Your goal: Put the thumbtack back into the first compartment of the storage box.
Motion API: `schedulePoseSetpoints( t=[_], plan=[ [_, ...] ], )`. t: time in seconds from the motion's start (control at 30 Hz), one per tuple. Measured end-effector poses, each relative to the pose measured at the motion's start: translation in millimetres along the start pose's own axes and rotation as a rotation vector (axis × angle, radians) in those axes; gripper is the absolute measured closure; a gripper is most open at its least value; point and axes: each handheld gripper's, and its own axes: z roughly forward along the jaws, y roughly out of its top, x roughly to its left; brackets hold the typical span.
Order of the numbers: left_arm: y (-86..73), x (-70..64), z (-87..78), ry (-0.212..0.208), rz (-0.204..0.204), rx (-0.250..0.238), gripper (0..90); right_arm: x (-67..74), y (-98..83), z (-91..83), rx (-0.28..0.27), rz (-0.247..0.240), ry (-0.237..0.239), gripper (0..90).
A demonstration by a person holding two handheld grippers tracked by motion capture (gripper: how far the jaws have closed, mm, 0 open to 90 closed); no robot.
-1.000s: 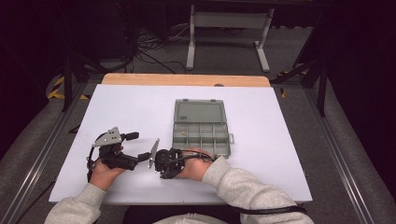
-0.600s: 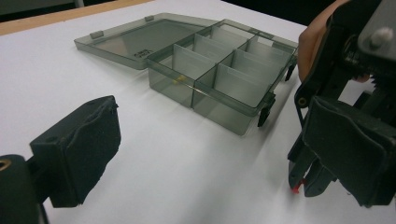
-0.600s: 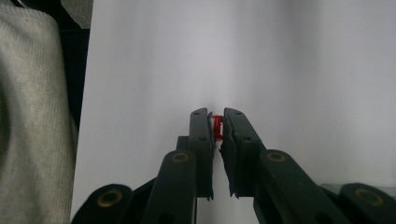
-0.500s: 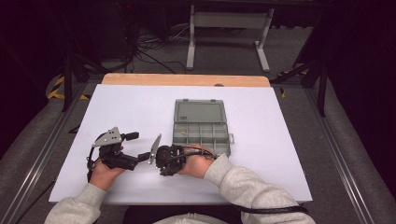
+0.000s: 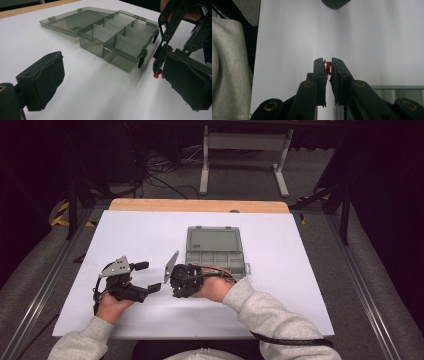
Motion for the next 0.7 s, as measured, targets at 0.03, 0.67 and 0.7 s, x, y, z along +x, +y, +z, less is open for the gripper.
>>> schedulePoseSetpoints(
  t=[0.03,0.67,0.7],
  plan=[
    [0.0,0.0,0.1,-0.001,0.000,0.000,4.9,-1.7,0.2,-2.6,-0.003,0.002,-0.004,82.3],
    [-0.1,0.0,0.1,-0.001,-0.001,0.000,4.9,-32.9,-3.8,-29.2,-0.031,0.067,-0.078,82.3],
    [-0.1,0.1,0.1,-0.001,-0.001,0.000,4.9,-35.6,-4.8,-30.4,-0.033,0.075,-0.081,82.3]
  ],
)
